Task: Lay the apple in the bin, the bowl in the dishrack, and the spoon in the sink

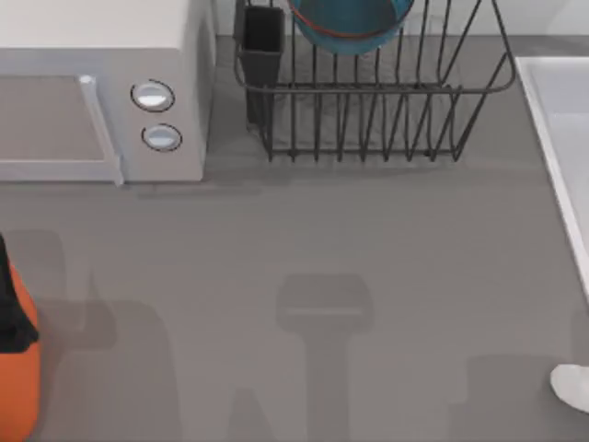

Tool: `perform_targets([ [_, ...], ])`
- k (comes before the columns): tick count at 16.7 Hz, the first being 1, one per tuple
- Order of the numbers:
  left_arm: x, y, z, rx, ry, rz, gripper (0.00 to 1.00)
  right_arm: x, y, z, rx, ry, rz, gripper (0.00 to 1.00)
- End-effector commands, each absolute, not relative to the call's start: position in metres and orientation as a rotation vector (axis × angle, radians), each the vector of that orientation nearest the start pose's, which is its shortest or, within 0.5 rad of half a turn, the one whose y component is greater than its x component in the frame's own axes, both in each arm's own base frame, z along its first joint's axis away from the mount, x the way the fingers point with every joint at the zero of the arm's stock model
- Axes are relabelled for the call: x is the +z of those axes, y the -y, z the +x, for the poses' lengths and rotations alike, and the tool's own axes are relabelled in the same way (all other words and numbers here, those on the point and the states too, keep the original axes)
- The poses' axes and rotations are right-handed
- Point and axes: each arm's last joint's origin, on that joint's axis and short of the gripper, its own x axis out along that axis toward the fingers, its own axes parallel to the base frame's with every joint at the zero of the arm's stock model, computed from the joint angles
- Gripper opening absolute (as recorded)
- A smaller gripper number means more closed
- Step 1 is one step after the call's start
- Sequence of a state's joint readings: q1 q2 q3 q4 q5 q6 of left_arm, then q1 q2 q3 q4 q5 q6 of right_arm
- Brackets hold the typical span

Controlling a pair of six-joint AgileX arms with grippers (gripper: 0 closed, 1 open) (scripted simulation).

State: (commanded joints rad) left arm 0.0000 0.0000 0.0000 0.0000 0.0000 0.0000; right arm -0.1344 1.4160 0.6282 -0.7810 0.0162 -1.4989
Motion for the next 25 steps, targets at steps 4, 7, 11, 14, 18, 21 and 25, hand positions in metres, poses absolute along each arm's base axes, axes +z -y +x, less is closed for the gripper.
perform_targets([
  [4, 0.16, 0.001, 0.106, 0.0, 0.0, 0.0, 1.0, 0.17, 0.027, 0.199, 1.071, -1.333, -1.051, 0.0],
  [7, 0.16, 0.001, 0.106, 0.0, 0.0, 0.0, 1.0, 0.201, 0.027, 0.196, 1.063, -1.329, -1.053, 0.0],
  [11, 0.16, 0.001, 0.106, 0.0, 0.0, 0.0, 1.0, 0.215, 0.026, 0.194, 1.044, -1.315, -1.061, 0.0],
  [14, 0.16, 0.001, 0.106, 0.0, 0.0, 0.0, 1.0, 0.213, 0.026, 0.194, 1.047, -1.319, -1.058, 0.0],
  [18, 0.16, 0.001, 0.106, 0.0, 0.0, 0.0, 1.0, 0.222, 0.029, 0.215, 1.079, -1.337, -1.052, 0.0],
  [21, 0.16, 0.001, 0.106, 0.0, 0.0, 0.0, 1.0, 0.234, 0.034, 0.255, 1.123, -1.358, -1.045, 0.0],
  [25, 0.16, 0.001, 0.106, 0.0, 0.0, 0.0, 1.0, 0.252, 0.044, 0.331, 1.15, -1.36, -1.052, 0.0],
])
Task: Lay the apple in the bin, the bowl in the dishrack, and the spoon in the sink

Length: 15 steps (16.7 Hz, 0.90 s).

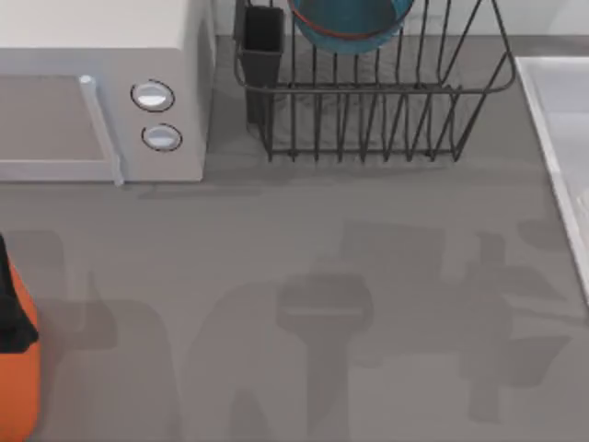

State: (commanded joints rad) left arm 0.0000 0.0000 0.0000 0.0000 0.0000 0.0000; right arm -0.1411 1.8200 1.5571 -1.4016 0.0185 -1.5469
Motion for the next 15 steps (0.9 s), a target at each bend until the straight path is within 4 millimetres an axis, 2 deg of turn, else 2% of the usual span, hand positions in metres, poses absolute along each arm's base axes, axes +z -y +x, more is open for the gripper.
perform_targets([
  [4, 0.16, 0.001, 0.106, 0.0, 0.0, 0.0, 1.0, 0.255, 0.055, 0.41, 1.135, -1.339, -1.068, 0.0],
  [7, 0.16, 0.001, 0.106, 0.0, 0.0, 0.0, 1.0, 0.245, 0.061, 0.452, 1.109, -1.323, -1.074, 0.0],
  [11, 0.16, 0.001, 0.106, 0.0, 0.0, 0.0, 1.0, 0.22, 0.067, 0.485, 1.073, -1.312, -1.07, 0.0],
  [15, 0.16, 0.001, 0.106, 0.0, 0.0, 0.0, 1.0, 0.202, 0.069, 0.497, 1.047, -1.307, -1.061, 0.0],
])
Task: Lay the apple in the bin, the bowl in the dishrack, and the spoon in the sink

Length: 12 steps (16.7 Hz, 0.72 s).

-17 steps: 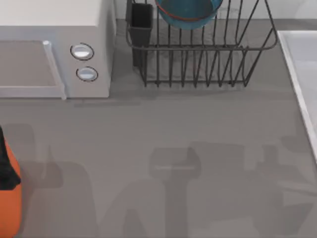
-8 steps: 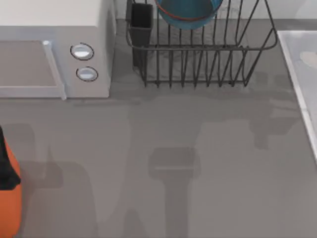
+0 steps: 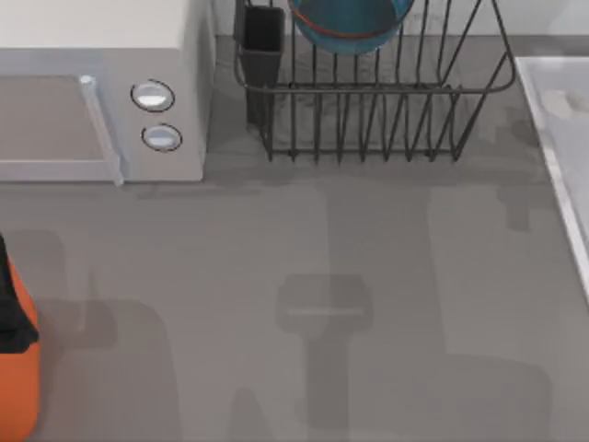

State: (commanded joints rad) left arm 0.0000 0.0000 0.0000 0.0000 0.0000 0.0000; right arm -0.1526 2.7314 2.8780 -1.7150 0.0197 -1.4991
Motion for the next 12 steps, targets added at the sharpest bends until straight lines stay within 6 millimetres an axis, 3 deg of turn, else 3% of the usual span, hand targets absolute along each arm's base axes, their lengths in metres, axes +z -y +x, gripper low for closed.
perform_targets([
  [9, 0.16, 0.001, 0.106, 0.0, 0.0, 0.0, 1.0, 0.198, 0.067, 0.5, 1.037, -1.298, -1.067, 0.0],
  [12, 0.16, 0.001, 0.106, 0.0, 0.0, 0.0, 1.0, 0.186, 0.067, 0.503, 1.037, -1.299, -1.067, 0.0],
])
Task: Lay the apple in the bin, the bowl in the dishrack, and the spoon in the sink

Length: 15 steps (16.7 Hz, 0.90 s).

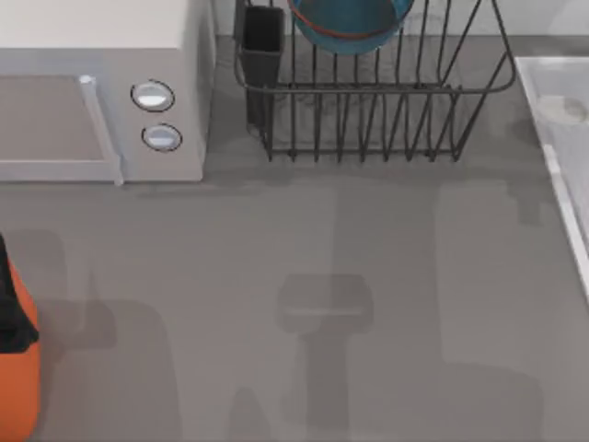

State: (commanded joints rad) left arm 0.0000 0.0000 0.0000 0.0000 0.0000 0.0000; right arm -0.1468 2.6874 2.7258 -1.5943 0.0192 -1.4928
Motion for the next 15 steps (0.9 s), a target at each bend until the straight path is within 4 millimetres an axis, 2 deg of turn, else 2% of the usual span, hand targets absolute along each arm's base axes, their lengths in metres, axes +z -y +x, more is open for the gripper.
perform_targets([
  [4, 0.16, 0.001, 0.106, 0.0, 0.0, 0.0, 1.0, 0.16, 0.068, 0.5, 1.055, -1.319, -1.051, 0.0],
  [11, 0.16, 0.001, 0.106, 0.0, 0.0, 0.0, 1.0, 0.154, 0.069, 0.499, 1.043, -1.307, -1.06, 0.0],
  [15, 0.16, 0.001, 0.106, 0.0, 0.0, 0.0, 1.0, 0.154, 0.069, 0.499, 1.043, -1.307, -1.06, 0.3],
])
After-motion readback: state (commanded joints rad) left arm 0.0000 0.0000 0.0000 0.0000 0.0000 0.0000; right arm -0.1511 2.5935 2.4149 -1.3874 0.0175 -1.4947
